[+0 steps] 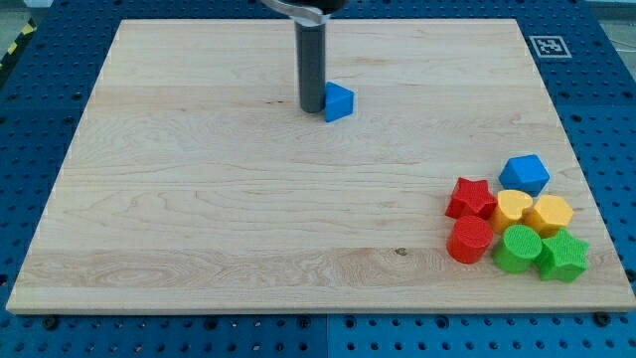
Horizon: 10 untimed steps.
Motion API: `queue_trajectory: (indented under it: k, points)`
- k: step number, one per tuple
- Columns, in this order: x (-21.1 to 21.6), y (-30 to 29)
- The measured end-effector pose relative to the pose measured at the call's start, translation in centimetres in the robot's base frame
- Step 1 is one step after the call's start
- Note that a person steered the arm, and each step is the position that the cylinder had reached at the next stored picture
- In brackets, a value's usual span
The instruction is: Place the blue triangle towards the top left of the red star
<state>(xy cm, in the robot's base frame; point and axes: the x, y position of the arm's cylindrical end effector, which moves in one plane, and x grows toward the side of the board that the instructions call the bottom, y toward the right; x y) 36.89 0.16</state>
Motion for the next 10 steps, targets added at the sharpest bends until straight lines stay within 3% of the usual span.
queue_trajectory:
  k: [2, 3, 4, 10]
  points:
    - [0.0, 1.4]
    - [-2.1, 0.1]
    - [-3.0, 3.5]
    - [1.6, 6.6]
